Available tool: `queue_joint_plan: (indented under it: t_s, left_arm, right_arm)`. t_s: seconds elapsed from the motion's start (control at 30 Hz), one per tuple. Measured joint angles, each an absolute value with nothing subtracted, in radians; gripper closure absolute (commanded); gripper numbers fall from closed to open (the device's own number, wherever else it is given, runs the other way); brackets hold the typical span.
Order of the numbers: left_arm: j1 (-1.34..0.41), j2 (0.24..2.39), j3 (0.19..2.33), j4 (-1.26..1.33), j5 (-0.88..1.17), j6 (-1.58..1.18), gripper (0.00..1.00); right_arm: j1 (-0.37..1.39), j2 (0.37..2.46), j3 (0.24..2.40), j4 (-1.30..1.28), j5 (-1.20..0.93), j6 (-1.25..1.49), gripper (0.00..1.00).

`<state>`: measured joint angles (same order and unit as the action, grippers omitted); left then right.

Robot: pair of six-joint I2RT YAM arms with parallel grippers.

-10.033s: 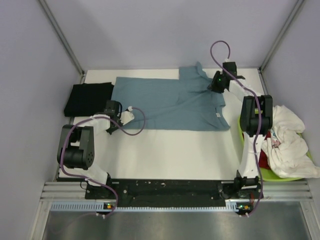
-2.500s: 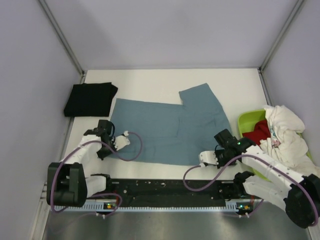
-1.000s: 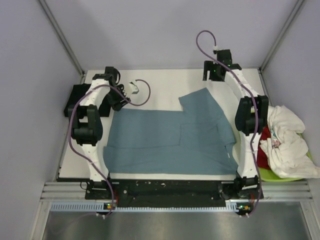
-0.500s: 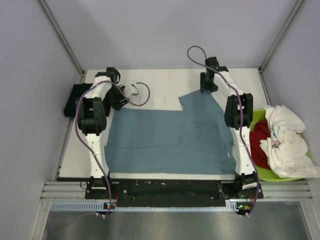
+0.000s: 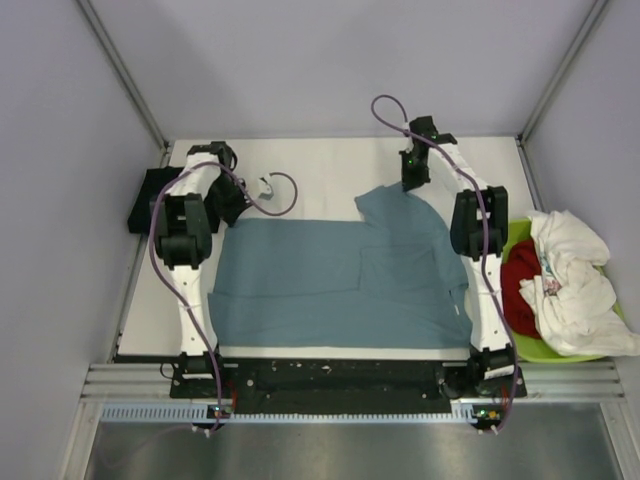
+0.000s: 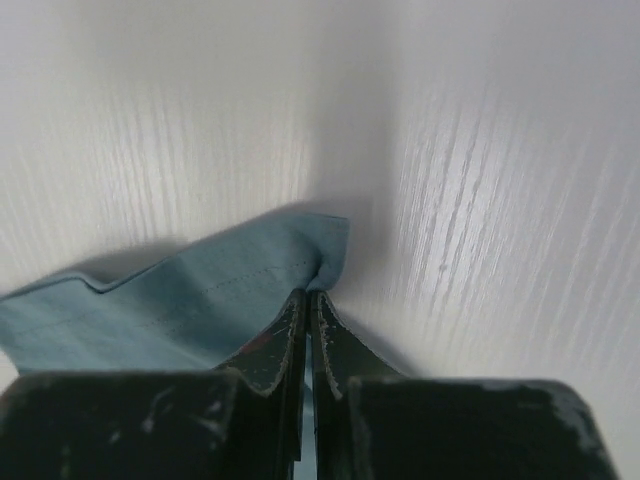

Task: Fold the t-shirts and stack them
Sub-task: Grap the side of the flattened tshirt furthest away from the robot with both arms, then fold the other side of the tshirt into a rectangle

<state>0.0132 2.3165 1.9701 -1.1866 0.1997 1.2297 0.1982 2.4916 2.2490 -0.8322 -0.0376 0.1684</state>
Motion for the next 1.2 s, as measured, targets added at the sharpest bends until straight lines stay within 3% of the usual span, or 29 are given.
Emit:
queue_joint_plan:
  t_s: [0.2, 0.53, 0.7, 0.97, 1.2]
  left_arm:
    - [0.013, 2.261, 1.875, -1.171, 0.204, 1.187, 1.00]
    - [0.012, 1.973, 1.538, -0.970, 0.156, 1.090, 1.00]
    - [0.010, 1.757, 1.344, -0.905, 0.126, 1.101, 1.00]
    - [0.004, 1.489, 1.124, -0.897, 0.101, 1.161, 1.00]
    - [0.004, 1.464, 0.955, -0.900, 0.070, 1.185, 1.00]
  right_arm:
    - [0.201, 2.297, 2.005, -0.831, -0.102, 0.149, 1.00]
    - [0.214, 1.668, 1.481, -0.760, -0.100, 0.151, 1.00]
    - [0.214, 1.401, 1.274, -0.841, -0.105, 0.184, 1.00]
    - [0.214, 1.256, 1.129, -1.046, -0.133, 0.216, 1.00]
    - [0.214, 1.238, 0.995, -1.122, -0.168, 0.240, 1.00]
